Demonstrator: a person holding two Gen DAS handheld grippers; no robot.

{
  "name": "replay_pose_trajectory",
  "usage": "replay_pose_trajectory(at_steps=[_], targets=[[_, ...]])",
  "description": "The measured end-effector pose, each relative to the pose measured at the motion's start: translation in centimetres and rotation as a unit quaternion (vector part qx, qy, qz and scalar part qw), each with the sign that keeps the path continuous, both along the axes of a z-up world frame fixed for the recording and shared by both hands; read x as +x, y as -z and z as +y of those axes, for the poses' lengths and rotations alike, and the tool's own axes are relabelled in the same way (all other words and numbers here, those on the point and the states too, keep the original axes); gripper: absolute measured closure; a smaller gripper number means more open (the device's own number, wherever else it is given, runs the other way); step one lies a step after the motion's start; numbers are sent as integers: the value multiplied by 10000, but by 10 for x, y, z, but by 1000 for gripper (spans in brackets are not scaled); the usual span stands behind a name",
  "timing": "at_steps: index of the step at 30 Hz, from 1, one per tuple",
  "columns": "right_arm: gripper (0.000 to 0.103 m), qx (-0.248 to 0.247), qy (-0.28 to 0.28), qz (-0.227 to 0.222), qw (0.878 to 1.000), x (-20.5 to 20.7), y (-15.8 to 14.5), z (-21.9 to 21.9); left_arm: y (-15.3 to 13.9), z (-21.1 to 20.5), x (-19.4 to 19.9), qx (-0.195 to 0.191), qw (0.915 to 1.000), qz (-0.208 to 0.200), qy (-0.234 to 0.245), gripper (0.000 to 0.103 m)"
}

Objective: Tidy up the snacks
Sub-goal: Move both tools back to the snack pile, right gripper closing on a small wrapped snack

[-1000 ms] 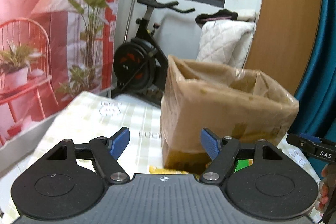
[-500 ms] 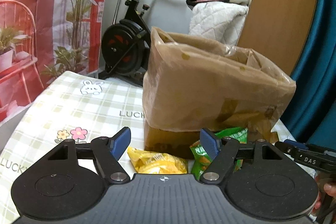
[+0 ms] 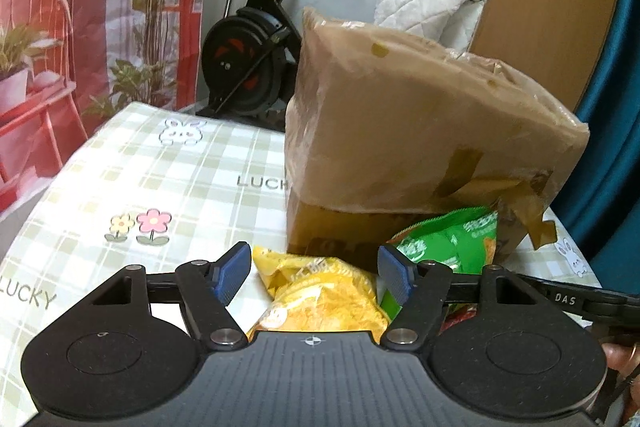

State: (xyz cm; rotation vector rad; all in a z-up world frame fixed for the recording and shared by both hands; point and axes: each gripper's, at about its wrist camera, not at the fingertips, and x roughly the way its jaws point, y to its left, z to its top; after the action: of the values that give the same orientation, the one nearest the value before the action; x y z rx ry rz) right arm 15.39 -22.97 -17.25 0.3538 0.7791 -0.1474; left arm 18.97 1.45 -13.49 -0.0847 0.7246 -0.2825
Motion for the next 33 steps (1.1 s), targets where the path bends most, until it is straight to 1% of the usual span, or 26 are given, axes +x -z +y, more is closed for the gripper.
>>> replay_pose_trajectory(at_steps=[10,15,18,21,23,26,27,30,33], targets=[[89,-60,-191,-261,9995,-9,-12,2,18,9,15,-249,9985,481,-122,30],[89,-53,-232,-326,9992,-12,-17,3,21,13,22,-441,9972,570,-189,30],[89,-50,-263,-356,9990,-13,-19,4,23,15,24,-488,9965,623,-253,30],[89,-69,-299,-383,9988,-15,-21,6,23,18,19,-505,9964,643,-201,30],[89,-51,-300,-400,9987,-16,-22,6,24,22,12,-450,9970,620,-124,31],[89,-12,-316,-429,9986,-19,-23,8,28,25,-4,-48,9985,545,88,38],[89,-9,-332,-437,9985,-19,-24,10,31,26,-9,57,9983,558,143,41],[89,-13,-402,-449,9982,-20,-25,15,44,34,-20,139,9969,747,217,42],[89,-18,-479,-423,9980,-20,-24,21,58,33,-21,204,9955,907,206,42]])
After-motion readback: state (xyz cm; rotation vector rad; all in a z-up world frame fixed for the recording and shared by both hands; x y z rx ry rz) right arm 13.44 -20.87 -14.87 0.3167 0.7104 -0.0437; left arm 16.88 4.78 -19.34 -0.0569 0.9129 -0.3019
